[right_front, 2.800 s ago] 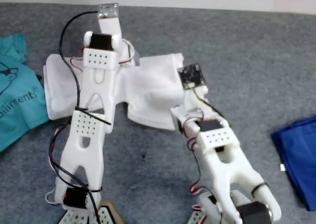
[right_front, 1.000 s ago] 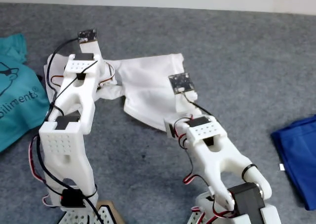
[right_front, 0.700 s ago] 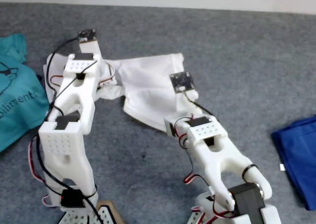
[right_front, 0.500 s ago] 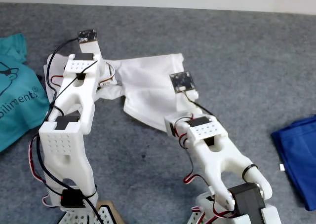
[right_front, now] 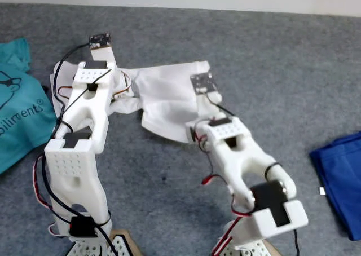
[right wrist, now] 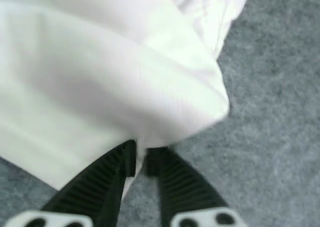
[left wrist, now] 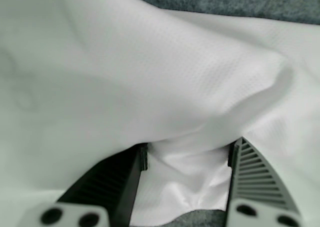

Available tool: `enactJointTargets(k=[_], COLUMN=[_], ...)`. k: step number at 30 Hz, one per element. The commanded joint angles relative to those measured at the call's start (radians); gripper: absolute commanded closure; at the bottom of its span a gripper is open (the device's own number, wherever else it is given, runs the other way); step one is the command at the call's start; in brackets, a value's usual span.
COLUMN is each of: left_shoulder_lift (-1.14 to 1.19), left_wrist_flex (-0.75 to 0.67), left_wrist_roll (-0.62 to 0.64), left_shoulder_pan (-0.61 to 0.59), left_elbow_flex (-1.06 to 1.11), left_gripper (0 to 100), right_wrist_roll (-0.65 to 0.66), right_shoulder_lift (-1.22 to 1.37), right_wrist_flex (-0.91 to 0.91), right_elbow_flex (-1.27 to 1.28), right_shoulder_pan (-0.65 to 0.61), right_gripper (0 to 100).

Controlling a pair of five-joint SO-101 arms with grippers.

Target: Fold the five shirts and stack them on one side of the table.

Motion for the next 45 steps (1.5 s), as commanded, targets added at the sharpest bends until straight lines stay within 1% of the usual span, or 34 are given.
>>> enactJointTargets(k=[1,4,10,14,21,27,29,32,34,38,45], left_shoulder_lift=[-0.031,-0.031,-0.03,-0.03,-0.03,-0.03,-0.03,-0.03,-0.03,-0.03,-0.03], left_wrist_flex=[-0.034,-0.034,-0.034,-0.034,-0.034,-0.034,-0.034,-0.034,-0.034,-0.034,-0.034], left_wrist_roll=[-0.009,-0.014,-0.014,-0.014,-0.014,-0.014,-0.014,-0.014,-0.015,-0.015,-0.015], left_shoulder_pan=[0.001,0.018,0.021,0.024,0.024,0.024,0.024,0.024,0.024,0.024,0.024], left_elbow_flex=[-0.001,0.001,0.001,0.001,0.001,0.001,0.001,0.001,0.001,0.001,0.001], left_gripper=[74,74,74,74,74,74,74,74,74,74,74], right_wrist_roll=[-0.011,-0.012,-0.011,-0.011,-0.011,-0.009,-0.006,-0.006,-0.006,-0.011,-0.014], right_shoulder_lift=[-0.018,-0.062,-0.139,-0.147,-0.147,-0.145,-0.147,-0.147,-0.153,-0.156,-0.156], right_wrist_flex=[0.024,0.002,-0.114,-0.117,-0.114,-0.113,-0.088,-0.047,-0.016,0.088,0.105], right_elbow_flex=[-0.065,-0.041,0.05,0.048,0.054,0.054,0.058,0.051,0.056,0.053,0.047], right_shoulder_pan=[0.022,0.033,0.067,0.101,0.11,0.143,0.137,0.133,0.113,0.059,0.036], right_gripper=[98.5,98.8,98.8,98.8,98.8,98.1,95.7,87.8,84.7,84.3,84.3])
